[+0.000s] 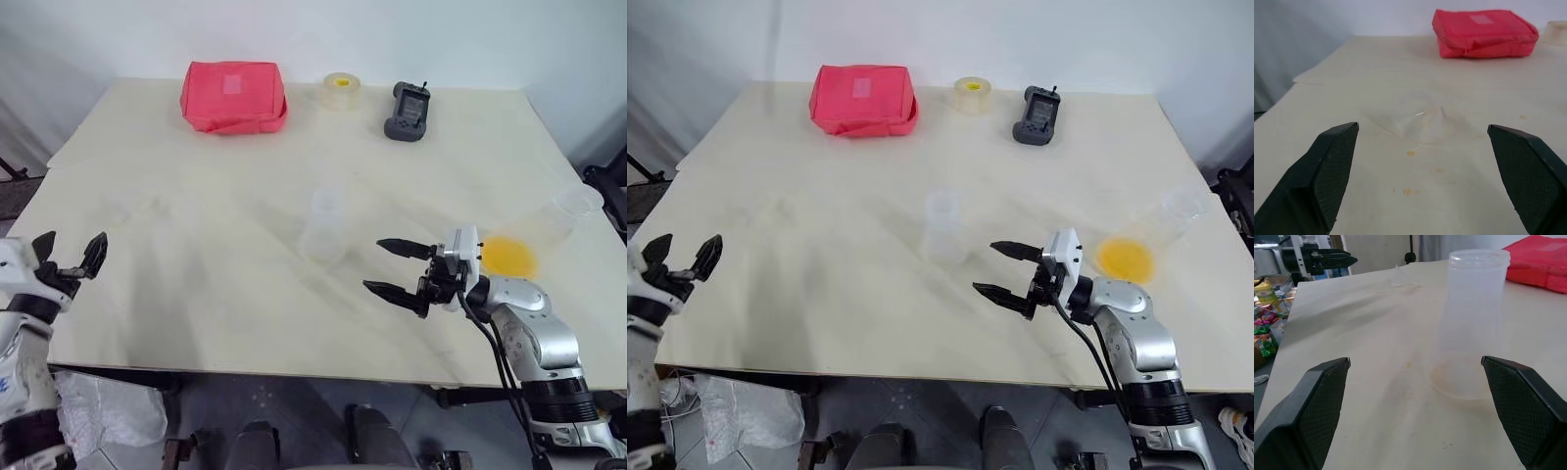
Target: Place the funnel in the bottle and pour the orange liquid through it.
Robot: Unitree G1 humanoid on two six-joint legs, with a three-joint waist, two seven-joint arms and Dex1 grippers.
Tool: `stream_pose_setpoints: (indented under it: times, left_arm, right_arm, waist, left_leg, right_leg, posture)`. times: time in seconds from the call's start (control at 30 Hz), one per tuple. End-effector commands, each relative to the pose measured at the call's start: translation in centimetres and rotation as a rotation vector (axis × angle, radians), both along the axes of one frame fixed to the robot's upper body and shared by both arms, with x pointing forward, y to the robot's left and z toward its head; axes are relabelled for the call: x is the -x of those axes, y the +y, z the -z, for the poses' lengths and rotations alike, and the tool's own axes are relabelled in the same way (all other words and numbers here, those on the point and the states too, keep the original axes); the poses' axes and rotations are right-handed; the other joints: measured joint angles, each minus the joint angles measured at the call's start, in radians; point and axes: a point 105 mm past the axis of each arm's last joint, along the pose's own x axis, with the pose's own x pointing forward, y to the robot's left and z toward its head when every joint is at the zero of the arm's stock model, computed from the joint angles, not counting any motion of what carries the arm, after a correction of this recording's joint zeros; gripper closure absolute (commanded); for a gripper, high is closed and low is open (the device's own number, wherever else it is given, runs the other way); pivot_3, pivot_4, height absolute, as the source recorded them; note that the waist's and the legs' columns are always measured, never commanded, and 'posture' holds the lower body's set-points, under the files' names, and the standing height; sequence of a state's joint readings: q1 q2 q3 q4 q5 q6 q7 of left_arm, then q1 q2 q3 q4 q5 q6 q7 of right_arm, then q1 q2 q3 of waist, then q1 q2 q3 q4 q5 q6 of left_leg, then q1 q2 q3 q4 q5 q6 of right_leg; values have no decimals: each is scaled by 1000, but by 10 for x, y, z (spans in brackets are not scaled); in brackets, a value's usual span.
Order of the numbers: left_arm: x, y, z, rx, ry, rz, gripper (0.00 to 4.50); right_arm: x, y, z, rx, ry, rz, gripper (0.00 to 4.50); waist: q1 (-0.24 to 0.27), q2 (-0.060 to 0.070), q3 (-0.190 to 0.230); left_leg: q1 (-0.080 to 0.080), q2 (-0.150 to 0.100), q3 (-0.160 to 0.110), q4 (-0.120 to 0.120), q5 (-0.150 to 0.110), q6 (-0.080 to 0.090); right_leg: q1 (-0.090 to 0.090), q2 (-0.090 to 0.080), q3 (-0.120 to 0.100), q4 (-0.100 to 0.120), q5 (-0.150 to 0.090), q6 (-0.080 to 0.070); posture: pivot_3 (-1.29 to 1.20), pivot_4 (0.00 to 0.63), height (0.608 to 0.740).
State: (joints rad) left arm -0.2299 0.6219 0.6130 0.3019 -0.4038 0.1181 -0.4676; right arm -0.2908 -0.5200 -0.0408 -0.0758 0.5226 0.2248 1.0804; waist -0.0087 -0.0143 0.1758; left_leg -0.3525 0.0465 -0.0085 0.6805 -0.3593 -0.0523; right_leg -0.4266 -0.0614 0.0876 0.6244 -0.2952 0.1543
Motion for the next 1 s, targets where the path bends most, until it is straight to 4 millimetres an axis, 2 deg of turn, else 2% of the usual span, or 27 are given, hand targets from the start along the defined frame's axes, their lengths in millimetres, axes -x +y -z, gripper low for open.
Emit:
stream_pose_setpoints:
  times: [0.03, 0.3, 0.53, 0.7, 0.8, 1.0]
  left_arm:
    - [-17, 1, -2, -42, 16, 20, 12]
    - [-48, -2, 4, -69, 43, 68, 12]
    - [-63, -6, 10, -83, 83, 80, 12]
    - [-71, -7, 7, -74, 79, 70, 12]
    - [-73, -8, 7, -76, 83, 75, 623]
    - [-73, -8, 7, -70, 85, 88, 2469]
  right_arm:
    - [8, 5, -12, -15, -56, -22, 0]
    - [42, 27, -35, -45, -82, -180, 0]
    - [45, 36, -58, -51, -147, -211, 0]
    - [44, 38, -63, -48, -164, -213, 0]
    - [44, 39, -68, -48, -177, -216, 0]
    - [44, 39, -72, -42, -182, -218, 0]
  waist:
    - [0, 0, 0]
    - [-15, 0, 0]
    - [-21, 0, 0]
    - [-19, 0, 0]
    - [-19, 0, 0]
    - [-21, 0, 0]
  left_leg:
    - [0, 0, 0, 0, 0, 0]
    - [-1, 0, 0, 0, 1, -2]
    - [-1, 0, 1, 0, 1, -1]
    - [-1, 0, 1, 0, 1, -2]
    - [-2, 0, 1, 0, 1, -2]
    - [-2, 0, 1, 0, 1, -2]
  right_leg:
    - [0, 0, 0, 0, 0, 0]
    - [-1, 0, -1, 2, 0, 0]
    - [-1, 0, -1, 2, 0, 0]
    - [-1, 0, -1, 3, 0, 1]
    - [-1, 0, -1, 3, 0, 1]
    - [-1, 0, -2, 3, 0, 1]
  posture:
    - [0, 150, 740]
    - [0, 150, 740]
    - [0, 150, 740]
    - [0, 150, 740]
    - [0, 150, 740]
    - [0, 150, 740]
